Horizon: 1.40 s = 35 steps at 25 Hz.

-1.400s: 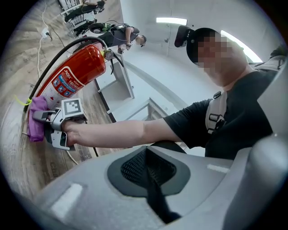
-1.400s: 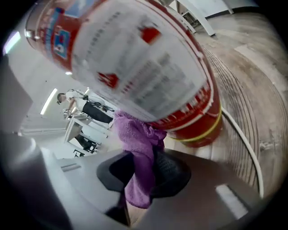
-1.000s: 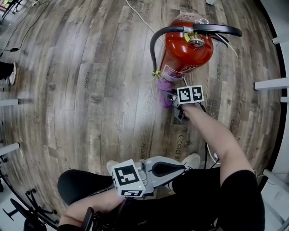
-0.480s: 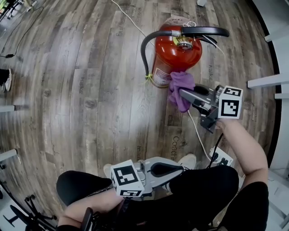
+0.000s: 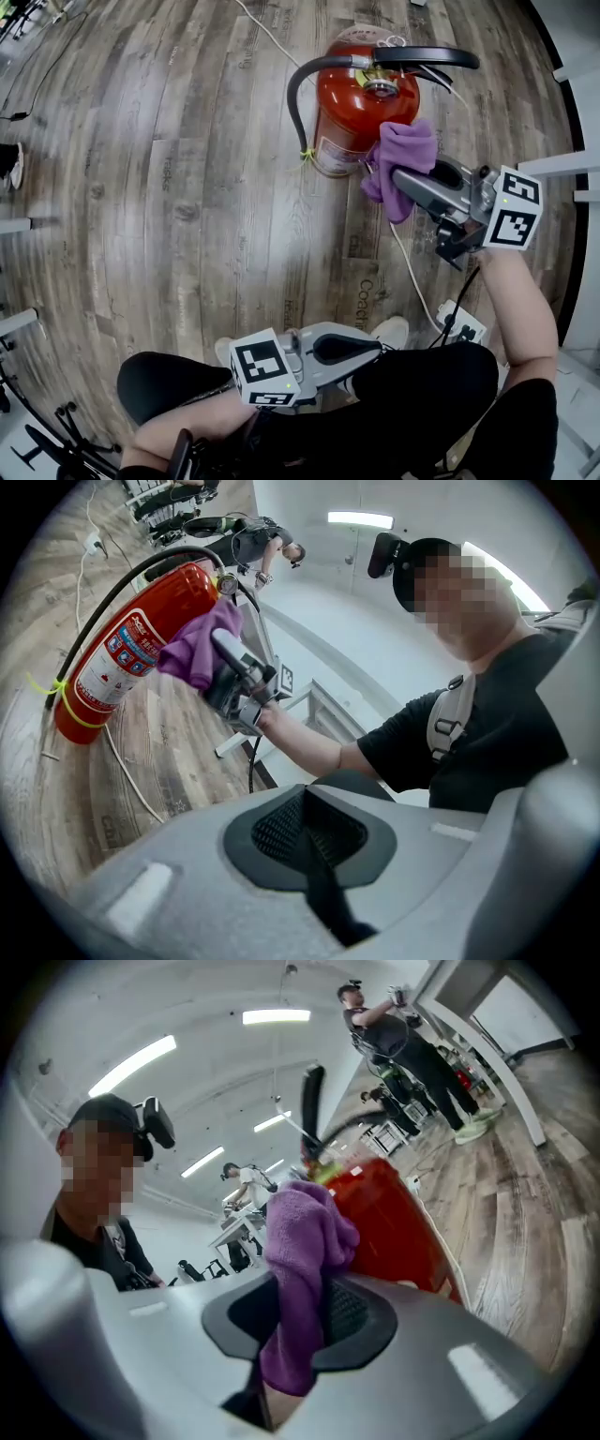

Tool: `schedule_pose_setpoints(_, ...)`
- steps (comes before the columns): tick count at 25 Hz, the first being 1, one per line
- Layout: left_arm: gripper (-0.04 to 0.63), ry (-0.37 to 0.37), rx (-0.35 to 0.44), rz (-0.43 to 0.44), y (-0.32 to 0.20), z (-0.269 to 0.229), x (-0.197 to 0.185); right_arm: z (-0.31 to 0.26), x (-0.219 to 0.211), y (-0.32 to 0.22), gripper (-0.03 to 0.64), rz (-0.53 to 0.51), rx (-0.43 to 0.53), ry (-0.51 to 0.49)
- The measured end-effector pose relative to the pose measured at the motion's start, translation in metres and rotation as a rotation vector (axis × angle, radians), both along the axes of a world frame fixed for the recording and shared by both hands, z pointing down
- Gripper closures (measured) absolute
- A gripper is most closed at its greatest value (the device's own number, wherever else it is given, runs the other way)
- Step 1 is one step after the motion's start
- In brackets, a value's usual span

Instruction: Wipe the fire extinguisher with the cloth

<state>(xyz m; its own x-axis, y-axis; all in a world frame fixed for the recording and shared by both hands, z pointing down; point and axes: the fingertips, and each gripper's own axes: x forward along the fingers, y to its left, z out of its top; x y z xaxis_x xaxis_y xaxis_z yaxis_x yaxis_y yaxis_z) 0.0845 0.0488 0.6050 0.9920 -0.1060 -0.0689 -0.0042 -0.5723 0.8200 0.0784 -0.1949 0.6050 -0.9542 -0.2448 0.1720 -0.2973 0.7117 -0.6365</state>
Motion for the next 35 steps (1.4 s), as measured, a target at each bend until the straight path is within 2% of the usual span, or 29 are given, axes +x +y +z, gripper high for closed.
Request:
schedule_pose_setpoints(7, 0.595, -0.011, -0.019, -0.018, -0.004, 0.006, -0.002, 0.119, -0.012, -0.005, 0.529, -0.006, -0.227, 0.082)
schedule_pose_setpoints(12, 0.595, -0.017, -0.028, -0.036, -0.008, 0.008, -0.004, 0.213, -0.017, 0.002, 0.528, -0.035, -0.373, 0.213)
schedule_pose_setpoints(17, 0.595, -0.026, -0.039, -0.054, -0.008, 0.010, -0.007, 0.287, -0.014, 0.007, 0.528, -0.027, -0.455, 0.379)
schedule_pose_setpoints(22, 0.595, -0.036, -0.048, -0.069, -0.009, 0.013, -0.010, 0.323, -0.005, 0.009, 0.528, 0.023, -0.522, 0.474)
schedule_pose_setpoints(29, 0.595, -0.033, -0.041, -0.062, -0.008, 0.013, -0.008, 0.303, 0.006, 0.013, 0.529, 0.033, -0.520, 0.405)
schedule_pose_setpoints(32, 0.595, -0.028, -0.039, -0.053, -0.007, 0.011, -0.009, 0.252, 0.026, 0.001, 0.529, 0.109, -0.499, 0.282)
schedule_pose_setpoints(35, 0.595, -0.019, -0.032, -0.041, -0.007, 0.009, -0.008, 0.171, 0.060, -0.038, 0.529, 0.269, -0.408, 0.106)
